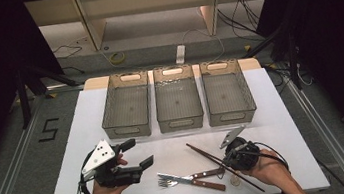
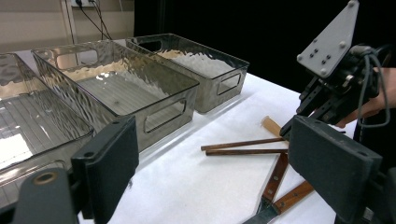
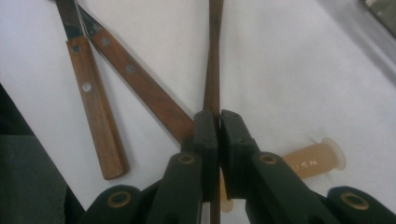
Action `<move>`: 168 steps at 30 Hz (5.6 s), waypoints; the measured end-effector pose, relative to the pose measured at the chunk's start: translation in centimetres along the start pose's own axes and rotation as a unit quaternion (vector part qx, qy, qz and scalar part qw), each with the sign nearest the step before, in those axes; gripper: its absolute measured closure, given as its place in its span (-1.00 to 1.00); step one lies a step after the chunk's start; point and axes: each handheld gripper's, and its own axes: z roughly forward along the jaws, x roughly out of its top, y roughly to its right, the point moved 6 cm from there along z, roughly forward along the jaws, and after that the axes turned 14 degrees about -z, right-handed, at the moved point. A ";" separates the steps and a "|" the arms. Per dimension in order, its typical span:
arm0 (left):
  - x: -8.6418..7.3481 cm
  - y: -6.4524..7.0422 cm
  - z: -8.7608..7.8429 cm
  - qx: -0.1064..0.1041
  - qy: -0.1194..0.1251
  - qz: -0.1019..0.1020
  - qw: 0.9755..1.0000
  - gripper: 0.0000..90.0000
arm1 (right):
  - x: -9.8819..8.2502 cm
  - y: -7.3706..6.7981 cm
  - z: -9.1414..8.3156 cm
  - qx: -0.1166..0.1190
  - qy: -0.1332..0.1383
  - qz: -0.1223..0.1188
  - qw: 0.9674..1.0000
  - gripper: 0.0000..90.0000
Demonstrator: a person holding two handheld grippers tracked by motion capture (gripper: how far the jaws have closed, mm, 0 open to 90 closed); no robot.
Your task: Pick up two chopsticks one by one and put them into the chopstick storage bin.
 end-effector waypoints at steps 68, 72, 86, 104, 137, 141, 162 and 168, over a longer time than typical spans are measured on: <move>0.0 0.8 6.4 -0.089 -0.037 -0.261 0.960 0.45 | 11.6 -3.7 -3.0 -0.023 0.234 -0.057 0.970 0.92; 0.1 0.7 6.2 -0.097 -0.033 -0.274 0.956 0.63 | 11.6 -3.7 -3.0 -0.024 0.238 -0.055 0.969 0.91; 1.0 0.0 5.5 -0.101 -0.050 -0.283 0.952 0.86 | 9.9 -2.6 -3.5 -0.015 0.242 -0.031 0.970 0.32; 5.9 -2.5 2.9 -0.027 -0.098 -0.204 0.974 0.86 | 4.5 -0.8 -2.1 -0.009 0.178 0.025 0.984 -0.26; 16.8 -12.7 3.2 0.101 -0.096 -0.212 0.967 0.85 | 1.7 0.2 -1.9 -0.008 0.159 0.051 0.986 -0.34; 16.6 -14.0 4.3 0.120 -0.106 -0.215 0.963 0.85 | 1.7 0.3 -2.0 -0.009 0.162 0.053 0.985 -0.35; 13.4 -16.6 7.8 0.156 -0.155 -0.238 0.946 0.84 | 1.5 0.2 -2.1 -0.006 0.160 0.052 0.986 -0.38; 12.7 -17.2 8.4 0.156 -0.169 -0.248 0.941 0.84 | 1.5 0.3 -2.0 -0.006 0.158 0.051 0.986 -0.38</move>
